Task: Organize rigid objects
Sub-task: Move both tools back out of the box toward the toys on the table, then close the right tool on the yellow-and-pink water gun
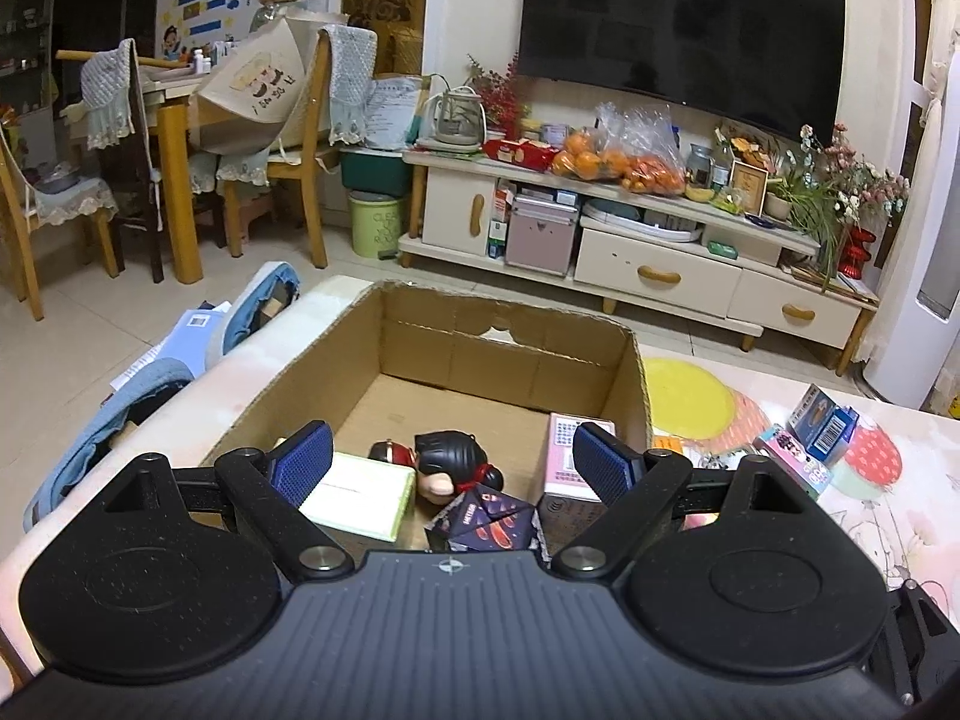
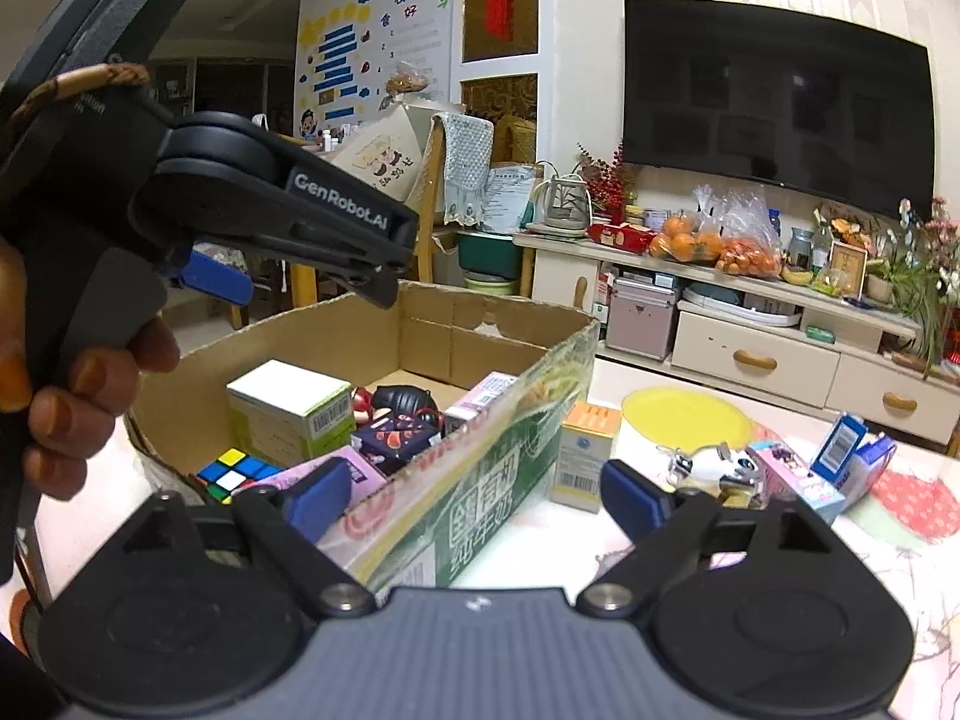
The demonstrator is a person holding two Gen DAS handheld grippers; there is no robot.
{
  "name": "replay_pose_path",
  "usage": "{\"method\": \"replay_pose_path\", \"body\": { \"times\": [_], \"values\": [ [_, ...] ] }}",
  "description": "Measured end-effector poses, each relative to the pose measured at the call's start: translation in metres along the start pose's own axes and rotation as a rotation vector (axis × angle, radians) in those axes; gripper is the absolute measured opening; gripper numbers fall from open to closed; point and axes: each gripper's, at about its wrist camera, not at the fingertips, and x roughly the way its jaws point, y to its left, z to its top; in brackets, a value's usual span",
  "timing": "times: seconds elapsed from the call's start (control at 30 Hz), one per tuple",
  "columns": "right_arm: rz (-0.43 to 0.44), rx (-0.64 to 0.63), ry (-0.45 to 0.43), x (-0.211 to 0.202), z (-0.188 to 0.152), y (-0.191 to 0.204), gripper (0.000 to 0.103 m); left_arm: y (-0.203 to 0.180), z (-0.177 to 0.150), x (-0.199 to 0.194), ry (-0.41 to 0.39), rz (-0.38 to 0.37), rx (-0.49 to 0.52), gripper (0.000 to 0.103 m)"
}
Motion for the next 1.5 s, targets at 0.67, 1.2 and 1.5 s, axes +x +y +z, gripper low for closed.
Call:
{"method": "replay_pose_path", "body": {
  "times": [0.67,1.2,1.5],
  "values": [
    [-0.115,0.041,0.064,0.025,-0.022,-0.085,0.098,-0.006,-0.007,-0.003,0.002,-0.063,0.113,0.103],
    [0.096,-0.064,0.272,0.095,-0.011,-0.145,0.098,-0.010,-0.010,0.005,0.017,-0.082,0.206,0.103],
    [0.214,-0.084,0.372,0.109,-0.017,-0.151,0.096,-0.010,-0.014,0.006,0.027,-0.095,0.239,0.103]
  ]
}}
